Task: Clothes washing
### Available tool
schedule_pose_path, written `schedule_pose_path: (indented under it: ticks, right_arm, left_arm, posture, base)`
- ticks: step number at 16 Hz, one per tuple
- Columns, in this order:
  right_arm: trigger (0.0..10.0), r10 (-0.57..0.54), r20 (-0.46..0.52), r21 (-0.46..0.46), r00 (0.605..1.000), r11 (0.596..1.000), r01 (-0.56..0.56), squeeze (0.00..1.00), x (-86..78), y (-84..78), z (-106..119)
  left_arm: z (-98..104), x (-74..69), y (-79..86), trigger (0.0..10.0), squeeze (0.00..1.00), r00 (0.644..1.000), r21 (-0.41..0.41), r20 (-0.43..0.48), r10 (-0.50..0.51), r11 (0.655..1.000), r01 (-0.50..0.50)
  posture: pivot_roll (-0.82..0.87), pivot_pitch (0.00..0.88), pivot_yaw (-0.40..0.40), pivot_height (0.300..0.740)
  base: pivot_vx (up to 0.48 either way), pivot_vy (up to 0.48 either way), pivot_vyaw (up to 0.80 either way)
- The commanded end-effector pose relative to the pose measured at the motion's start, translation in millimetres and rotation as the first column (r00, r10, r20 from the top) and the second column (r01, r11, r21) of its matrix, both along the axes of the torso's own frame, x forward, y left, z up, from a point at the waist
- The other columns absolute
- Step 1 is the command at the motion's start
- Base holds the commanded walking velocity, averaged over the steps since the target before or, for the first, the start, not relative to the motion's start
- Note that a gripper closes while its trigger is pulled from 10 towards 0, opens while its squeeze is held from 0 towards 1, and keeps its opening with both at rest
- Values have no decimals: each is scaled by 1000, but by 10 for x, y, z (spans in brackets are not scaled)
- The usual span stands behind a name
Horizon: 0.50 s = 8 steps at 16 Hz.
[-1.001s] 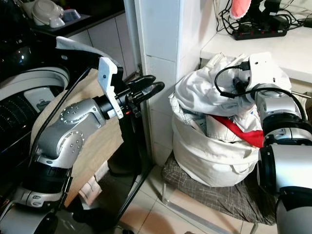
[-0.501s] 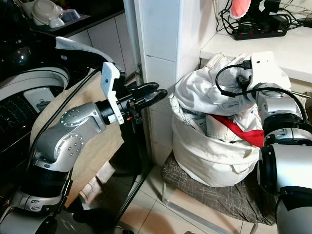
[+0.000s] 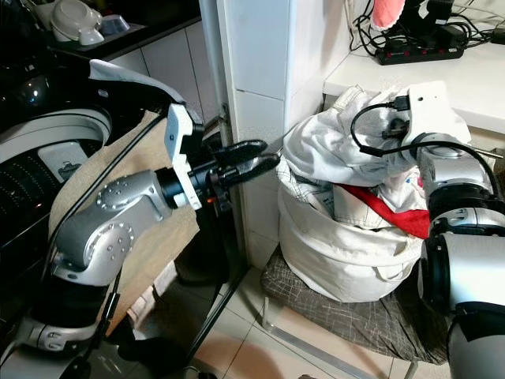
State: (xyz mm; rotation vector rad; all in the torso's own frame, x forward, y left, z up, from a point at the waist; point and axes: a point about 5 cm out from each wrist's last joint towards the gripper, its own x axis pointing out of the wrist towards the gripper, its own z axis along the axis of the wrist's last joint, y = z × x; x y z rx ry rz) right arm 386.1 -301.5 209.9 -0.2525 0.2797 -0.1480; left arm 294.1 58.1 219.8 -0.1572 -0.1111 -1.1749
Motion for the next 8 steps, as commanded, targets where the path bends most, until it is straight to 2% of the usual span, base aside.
schedule_pose_path:
  ticks: [1, 4, 5, 7, 8]
  right_arm:
    - [0, -4, 7, 31, 1000, 1000, 4, 0, -21, -40, -9]
    - [0, 9, 54, 43, 998, 999, -12, 0, -4, -40, 88]
    - [0, 13, 65, 48, 998, 999, -16, 0, 0, -46, 130]
    - [0, -4, 72, 38, 997, 999, 1, 0, -8, -80, 163]
    - [0, -5, 105, 77, 994, 997, -3, 0, -3, -86, 230]
  left_arm:
    - [-2, -6, 13, 10000, 0, 1000, 3, 3, -4, 1000, 4]
    - [-36, 1, 33, 10000, 0, 1000, 4, 0, 20, 1000, -20]
    - [-49, 40, 41, 10000, 0, 997, -31, 0, 73, 997, -73]
    - [-81, 80, 54, 10000, 0, 995, -3, 1, 104, 995, -104]
    - [-77, 111, 58, 10000, 0, 989, -15, 20, 144, 990, -144]
  posture:
    - [-99, 0, 105, 740]
    - [-105, 0, 110, 740]
    - [-108, 0, 113, 740]
    - [-116, 0, 122, 740]
    - [-120, 0, 127, 740]
  base:
    - [0, 0, 0]
    - [0, 0, 0]
    - [0, 0, 0]
    - [0, 0, 0]
    - [0, 0, 0]
